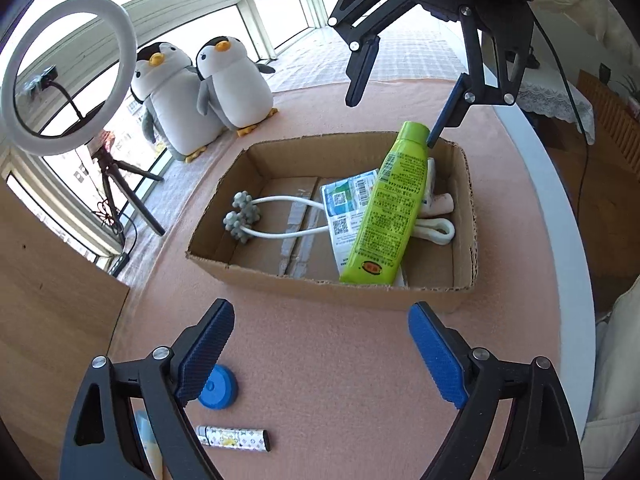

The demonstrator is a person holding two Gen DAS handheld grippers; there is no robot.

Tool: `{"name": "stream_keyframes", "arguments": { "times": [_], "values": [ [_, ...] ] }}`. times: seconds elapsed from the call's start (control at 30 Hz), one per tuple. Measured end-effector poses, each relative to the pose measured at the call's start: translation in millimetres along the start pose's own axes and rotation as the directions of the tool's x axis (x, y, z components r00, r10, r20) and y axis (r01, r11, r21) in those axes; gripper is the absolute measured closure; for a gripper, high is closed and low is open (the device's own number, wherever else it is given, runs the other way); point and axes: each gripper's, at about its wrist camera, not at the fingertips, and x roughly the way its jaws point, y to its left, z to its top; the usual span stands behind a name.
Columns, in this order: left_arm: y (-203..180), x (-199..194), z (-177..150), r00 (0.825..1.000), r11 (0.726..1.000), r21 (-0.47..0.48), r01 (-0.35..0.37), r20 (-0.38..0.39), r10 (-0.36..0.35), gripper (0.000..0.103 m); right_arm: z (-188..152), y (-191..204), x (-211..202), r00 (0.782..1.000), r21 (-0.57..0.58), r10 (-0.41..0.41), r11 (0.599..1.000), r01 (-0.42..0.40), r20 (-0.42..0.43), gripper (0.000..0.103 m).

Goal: Organize objects
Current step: 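Lower the green tube into the box and open both tools, then move the right tool to the monogram-print lighter and close on it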

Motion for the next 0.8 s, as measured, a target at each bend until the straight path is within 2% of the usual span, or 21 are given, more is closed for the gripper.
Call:
{"name": "stream_keyframes", "arguments": {
  "times": [0.2,0.37,0.47,0.7,0.8],
  "values": [
    [24.0,-25.6,-71.2,0.994,0.982,-0.159,-0.104,-0.058,0.096,0.010,43.4,-1.2,-10.0,0.998,0.041,0.000,0.999,-0.003,0.070,0.038],
    [40.0,-56.2,-131.0,0.982,0.931,-0.311,-0.189,-0.089,0.169,0.010,90.9,4.1,-5.0,0.992,0.091,0.011,0.996,-0.023,0.128,0.034],
    [42.5,-72.2,-159.2,0.974,0.902,-0.369,-0.225,-0.109,0.198,0.009,119.8,16.2,-0.1,0.989,0.075,0.027,0.996,-0.038,0.144,0.034],
    [40.5,-100.7,-200.4,0.958,0.831,-0.477,-0.286,-0.145,0.247,0.007,174.4,43.6,12.8,0.985,0.023,0.076,0.996,-0.081,0.154,0.033],
    [36.6,-109.9,-210.1,0.952,0.806,-0.508,-0.305,-0.160,0.260,0.007,195.1,50.7,20.0,0.985,0.050,0.078,0.995,-0.086,0.157,0.033]
  ]
}}
